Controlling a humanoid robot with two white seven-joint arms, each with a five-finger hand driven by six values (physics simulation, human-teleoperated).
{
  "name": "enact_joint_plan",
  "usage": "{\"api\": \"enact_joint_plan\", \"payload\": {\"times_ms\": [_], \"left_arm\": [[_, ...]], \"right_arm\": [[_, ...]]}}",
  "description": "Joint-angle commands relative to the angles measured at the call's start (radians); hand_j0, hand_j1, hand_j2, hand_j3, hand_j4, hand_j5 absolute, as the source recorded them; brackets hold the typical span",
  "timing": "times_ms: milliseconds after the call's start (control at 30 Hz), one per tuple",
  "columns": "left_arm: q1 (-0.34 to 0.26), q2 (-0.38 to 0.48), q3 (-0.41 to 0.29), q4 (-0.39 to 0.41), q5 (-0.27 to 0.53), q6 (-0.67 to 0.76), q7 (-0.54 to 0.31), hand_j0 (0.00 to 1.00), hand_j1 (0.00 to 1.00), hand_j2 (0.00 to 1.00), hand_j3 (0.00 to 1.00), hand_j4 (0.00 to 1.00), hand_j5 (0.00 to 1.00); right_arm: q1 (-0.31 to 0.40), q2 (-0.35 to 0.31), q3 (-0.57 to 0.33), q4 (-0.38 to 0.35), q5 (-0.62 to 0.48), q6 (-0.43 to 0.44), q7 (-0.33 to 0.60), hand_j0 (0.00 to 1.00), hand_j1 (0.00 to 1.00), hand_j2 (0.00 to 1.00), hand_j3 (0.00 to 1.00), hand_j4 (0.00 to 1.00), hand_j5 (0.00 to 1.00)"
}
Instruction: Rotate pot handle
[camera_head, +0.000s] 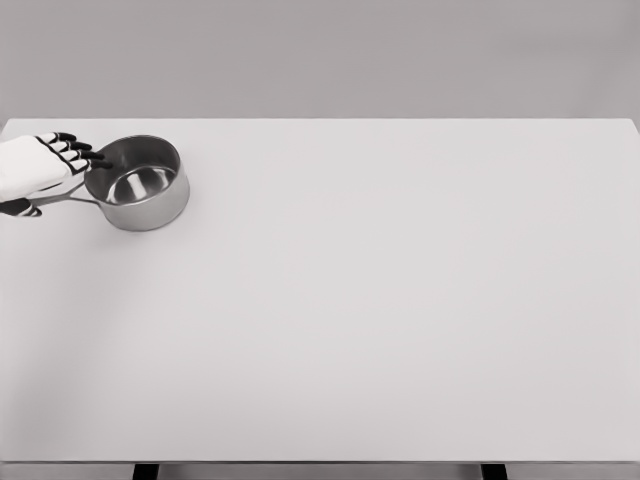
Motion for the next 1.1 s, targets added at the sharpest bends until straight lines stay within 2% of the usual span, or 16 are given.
{"api": "enact_joint_plan", "payload": {"times_ms": [0,133,300,433,500,533,633,700,767,833,933,1000,1067], "left_arm": [[0.000,-0.002,0.001,-0.001,-0.014,0.002,0.011,1.00,1.00,1.00,1.00,1.00,1.00],[-0.005,-0.013,0.002,-0.002,-0.026,0.033,0.012,1.00,1.00,1.00,1.00,1.00,1.00],[-0.006,-0.024,0.001,-0.005,-0.111,0.105,0.055,1.00,1.00,1.00,1.00,1.00,1.00],[-0.008,-0.024,0.001,-0.011,-0.108,0.094,0.060,1.00,1.00,1.00,1.00,1.00,1.00],[-0.011,-0.017,0.001,-0.048,-0.097,0.034,0.060,1.00,1.00,1.00,1.00,1.00,1.00],[-0.012,-0.013,0.002,-0.059,-0.065,-0.005,0.060,1.00,1.00,1.00,1.00,1.00,1.00],[-0.012,-0.008,0.002,-0.061,0.062,-0.005,0.060,1.00,1.00,1.00,1.00,1.00,1.00],[-0.006,-0.007,0.001,-0.059,0.228,-0.005,0.058,1.00,1.00,1.00,1.00,1.00,1.00],[-0.005,-0.007,-0.007,-0.068,0.326,-0.005,0.057,1.00,1.00,1.00,1.00,1.00,1.00],[-0.009,0.044,-0.005,-0.154,0.380,-0.005,0.055,1.00,1.00,1.00,1.00,1.00,1.00],[-0.009,0.069,-0.005,-0.228,0.414,-0.005,0.049,1.00,1.00,1.00,1.00,1.00,1.00],[-0.009,0.084,-0.007,-0.324,0.420,-0.005,0.043,1.00,1.00,1.00,1.00,1.00,1.00],[-0.008,0.082,-0.010,-0.473,0.418,-0.005,0.040,1.00,1.00,1.00,1.00,1.00,1.00]], "right_arm": [[0.000,0.000,0.000,0.000,0.000,0.000,0.000,1.00,1.00,1.00,1.00,1.00,1.00],[0.000,0.000,0.000,0.000,0.000,0.000,0.000,1.00,1.00,1.00,1.00,1.00,1.00],[0.000,0.000,0.000,0.001,0.000,0.000,0.000,1.00,1.00,1.00,1.00,1.00,1.00],[0.000,0.000,0.000,0.000,0.000,0.000,0.000,1.00,1.00,1.00,1.00,1.00,1.00],[0.000,0.000,0.000,0.001,0.000,0.000,0.000,1.00,1.00,1.00,1.00,1.00,1.00],[0.000,0.000,0.000,0.001,0.000,0.000,0.000,1.00,1.00,1.00,1.00,1.00,1.00],[0.000,0.000,0.000,0.000,0.000,0.000,0.000,1.00,1.00,1.00,1.00,1.00,1.00],[0.000,0.000,0.000,0.001,0.000,0.000,0.000,1.00,1.00,1.00,1.00,1.00,1.00],[0.000,0.000,0.000,0.000,0.000,0.000,0.000,1.00,1.00,1.00,1.00,1.00,1.00],[0.000,0.000,0.000,0.000,0.000,0.000,0.000,1.00,1.00,1.00,1.00,1.00,1.00],[0.000,0.000,0.000,0.001,0.000,0.000,0.000,1.00,1.00,1.00,1.00,1.00,1.00],[0.000,0.000,0.000,0.000,0.000,0.000,0.000,1.00,1.00,1.00,1.00,1.00,1.00],[0.000,0.000,0.000,0.000,0.000,0.000,0.000,1.00,1.00,1.00,1.00,1.00,1.00]]}}
